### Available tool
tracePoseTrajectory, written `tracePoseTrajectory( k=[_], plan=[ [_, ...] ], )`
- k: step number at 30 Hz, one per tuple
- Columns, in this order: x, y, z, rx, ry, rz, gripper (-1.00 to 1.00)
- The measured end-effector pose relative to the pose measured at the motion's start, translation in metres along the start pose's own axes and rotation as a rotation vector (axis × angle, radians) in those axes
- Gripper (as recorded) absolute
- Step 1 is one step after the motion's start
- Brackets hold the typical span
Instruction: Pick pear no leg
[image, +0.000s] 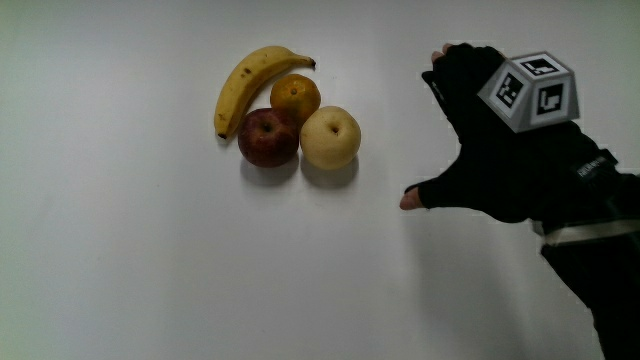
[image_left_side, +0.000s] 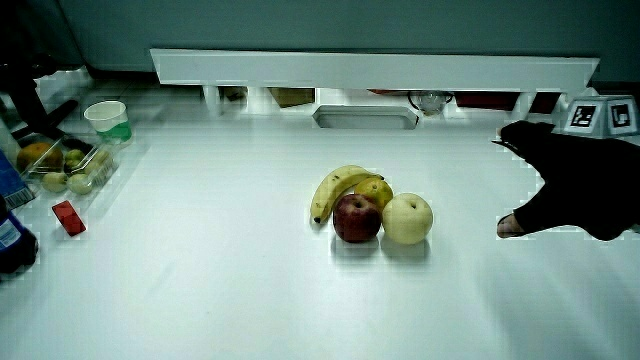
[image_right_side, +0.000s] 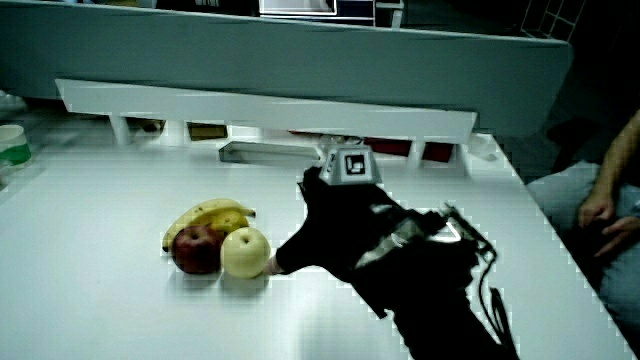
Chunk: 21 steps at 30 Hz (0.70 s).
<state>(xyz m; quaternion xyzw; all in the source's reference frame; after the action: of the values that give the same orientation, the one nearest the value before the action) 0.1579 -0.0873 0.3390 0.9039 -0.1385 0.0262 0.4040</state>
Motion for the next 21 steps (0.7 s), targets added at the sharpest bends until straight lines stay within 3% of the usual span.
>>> tracePoseTrajectory(
  k=[2, 4, 6, 11, 13, 14, 20, 21],
  plan=[
    [-0.003, 0.008, 0.000, -0.011, 0.023, 0.017, 0.00],
    [-0.004, 0.018, -0.002, -0.023, 0.011, -0.008, 0.00],
    [-0.010, 0.024, -0.001, -0.041, 0.046, 0.036, 0.00],
    [-0.018, 0.041, -0.003, -0.043, 0.064, 0.042, 0.00],
    [-0.021, 0.049, -0.007, -0.061, 0.059, 0.038, 0.00],
    [-0.022, 0.053, -0.008, -0.055, 0.053, 0.011, 0.00],
    [-0.033, 0.070, -0.013, -0.085, 0.065, 0.036, 0.00],
    [-0.032, 0.075, -0.015, -0.074, 0.059, 0.014, 0.00]
  ],
)
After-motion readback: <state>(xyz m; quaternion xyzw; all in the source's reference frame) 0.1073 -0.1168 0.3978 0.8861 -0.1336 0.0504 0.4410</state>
